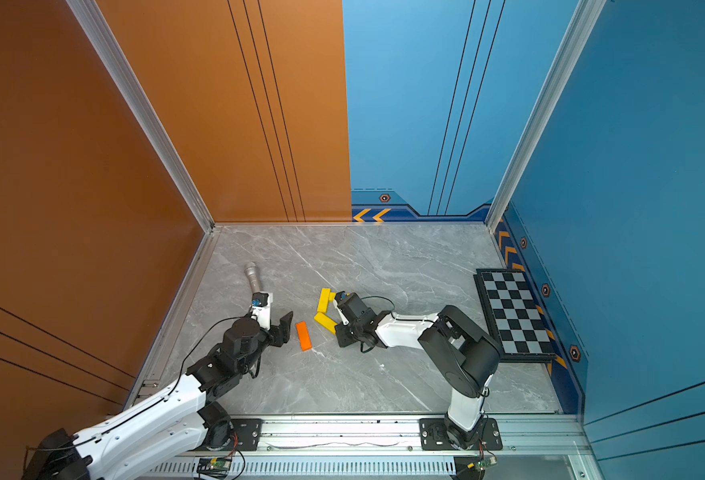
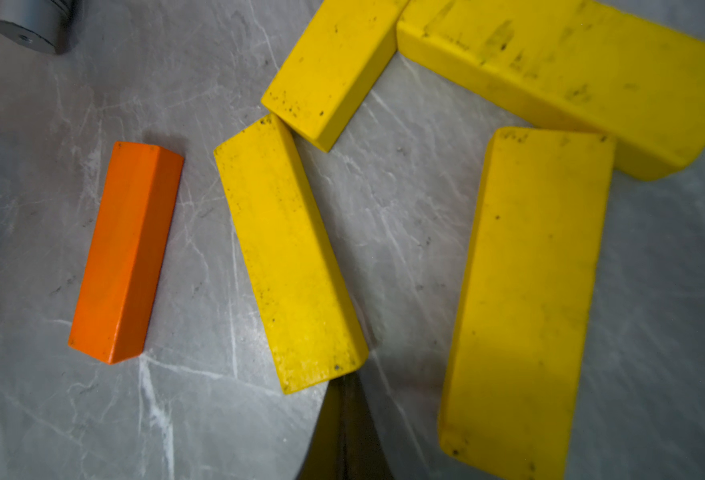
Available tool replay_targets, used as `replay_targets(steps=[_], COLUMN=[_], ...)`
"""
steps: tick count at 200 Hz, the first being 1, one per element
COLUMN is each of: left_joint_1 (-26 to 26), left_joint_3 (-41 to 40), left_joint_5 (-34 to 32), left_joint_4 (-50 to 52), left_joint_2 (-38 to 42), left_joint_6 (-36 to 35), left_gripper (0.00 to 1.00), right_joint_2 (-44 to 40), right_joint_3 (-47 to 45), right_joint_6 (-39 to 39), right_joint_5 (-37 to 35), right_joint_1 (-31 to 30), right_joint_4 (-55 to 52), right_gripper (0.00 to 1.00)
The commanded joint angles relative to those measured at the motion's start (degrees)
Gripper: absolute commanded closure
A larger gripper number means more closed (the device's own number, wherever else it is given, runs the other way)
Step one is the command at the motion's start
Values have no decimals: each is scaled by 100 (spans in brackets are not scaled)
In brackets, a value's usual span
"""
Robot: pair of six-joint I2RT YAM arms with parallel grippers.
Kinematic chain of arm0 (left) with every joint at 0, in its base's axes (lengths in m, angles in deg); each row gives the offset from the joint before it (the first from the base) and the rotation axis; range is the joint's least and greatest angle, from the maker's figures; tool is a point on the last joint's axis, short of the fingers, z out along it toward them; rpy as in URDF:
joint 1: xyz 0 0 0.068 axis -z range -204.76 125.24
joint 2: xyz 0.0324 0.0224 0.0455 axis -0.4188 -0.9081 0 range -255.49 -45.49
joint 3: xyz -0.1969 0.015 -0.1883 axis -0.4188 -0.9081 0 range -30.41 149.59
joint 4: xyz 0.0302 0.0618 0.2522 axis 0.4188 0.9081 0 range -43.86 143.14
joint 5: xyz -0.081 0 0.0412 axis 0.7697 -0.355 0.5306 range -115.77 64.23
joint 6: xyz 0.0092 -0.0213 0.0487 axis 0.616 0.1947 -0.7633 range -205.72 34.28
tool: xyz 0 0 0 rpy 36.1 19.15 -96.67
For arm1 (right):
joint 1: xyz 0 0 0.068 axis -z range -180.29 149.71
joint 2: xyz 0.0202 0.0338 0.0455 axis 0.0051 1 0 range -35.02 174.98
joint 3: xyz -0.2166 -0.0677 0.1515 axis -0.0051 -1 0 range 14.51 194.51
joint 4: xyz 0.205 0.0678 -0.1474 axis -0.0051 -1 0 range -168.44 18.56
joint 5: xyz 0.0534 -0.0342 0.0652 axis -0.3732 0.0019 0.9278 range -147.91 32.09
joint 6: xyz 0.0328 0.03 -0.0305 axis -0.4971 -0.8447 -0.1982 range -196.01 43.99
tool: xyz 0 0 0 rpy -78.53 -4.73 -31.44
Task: Assemble the letter p with building blocks
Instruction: Assemble the building block at the center of the board.
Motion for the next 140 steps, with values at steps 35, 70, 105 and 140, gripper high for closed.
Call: replay_targets(steps=[35, 70, 105, 140], left_joint_1=[-72, -74, -81, -79], left_joint_3=[-80, -82, -82, -75], left_joint_5=[83, 96, 100, 109], left_joint_4=[-48, -48, -47, -47], left_joint_2=[12, 3, -2, -2], left_joint_6=[29, 42, 37, 46], left_gripper=[26, 26, 26, 26], right_joint_2=[140, 211, -27, -575], right_joint_3=[164, 333, 215, 4], right_joint_6=[-82, -58, -12, -23], right_joint_5=[-195, -245, -90, -306], right_joint_1=[84, 143, 83, -131], right_joint_4=[-38, -65, -5, -215], right_gripper=[100, 100, 100, 100])
